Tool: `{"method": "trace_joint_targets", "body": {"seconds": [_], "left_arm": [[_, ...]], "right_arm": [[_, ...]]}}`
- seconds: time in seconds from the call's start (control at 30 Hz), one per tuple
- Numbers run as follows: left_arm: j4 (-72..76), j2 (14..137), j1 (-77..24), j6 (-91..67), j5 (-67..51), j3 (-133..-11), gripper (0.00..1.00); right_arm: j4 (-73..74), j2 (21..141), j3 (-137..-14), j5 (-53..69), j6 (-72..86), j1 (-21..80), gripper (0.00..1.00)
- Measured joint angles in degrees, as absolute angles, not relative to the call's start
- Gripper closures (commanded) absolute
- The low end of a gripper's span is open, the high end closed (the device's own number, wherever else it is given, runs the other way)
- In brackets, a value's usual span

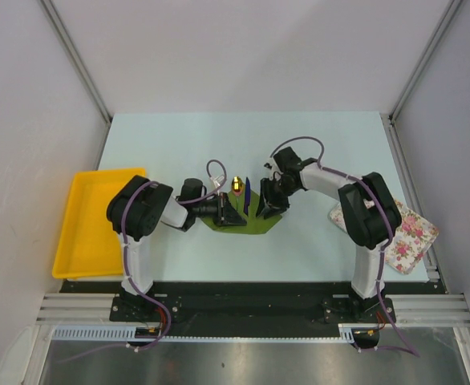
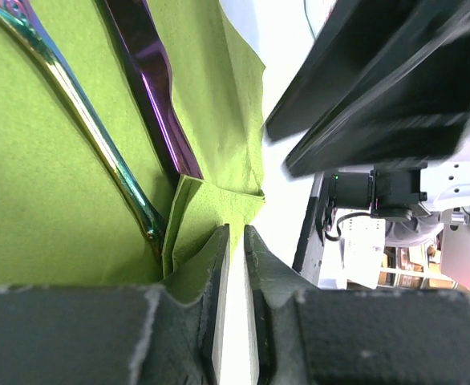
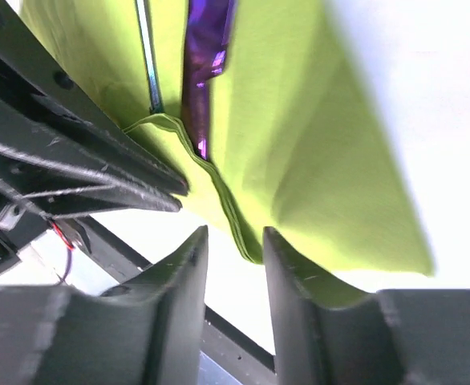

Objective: Place the utensils on the paper napkin and roll it up

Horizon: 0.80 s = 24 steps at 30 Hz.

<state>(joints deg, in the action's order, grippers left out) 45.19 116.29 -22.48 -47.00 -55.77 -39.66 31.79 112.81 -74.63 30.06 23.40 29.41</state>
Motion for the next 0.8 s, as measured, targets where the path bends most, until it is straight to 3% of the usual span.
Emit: {"method": "trace_joint_targets", "body": {"seconds": [0.13, 0.33, 0.53, 0.8], "left_arm": [[43.81, 116.29, -22.46, -46.35, -55.81, -40.21, 0.82], [42.94, 116.29, -22.44, -45.87, -55.92, -40.53, 0.82], [42.72, 116.29, -22.41, -45.82, -55.92, -40.60, 0.82], [42.44, 116.29, -22.37, -44.93, -55.96, -40.66, 0.82]], "right_arm": [[34.09, 109.60, -74.72, 28.58, 22.04, 25.89, 0.43], [36.49, 108.38, -74.22, 24.10, 19.38, 22.09, 0.34], [38.02, 110.13, -73.47, 21.23, 18.00, 21.67, 0.36], [34.15, 112.71, -72.79, 31.40, 19.66, 21.85, 0.40]]}}
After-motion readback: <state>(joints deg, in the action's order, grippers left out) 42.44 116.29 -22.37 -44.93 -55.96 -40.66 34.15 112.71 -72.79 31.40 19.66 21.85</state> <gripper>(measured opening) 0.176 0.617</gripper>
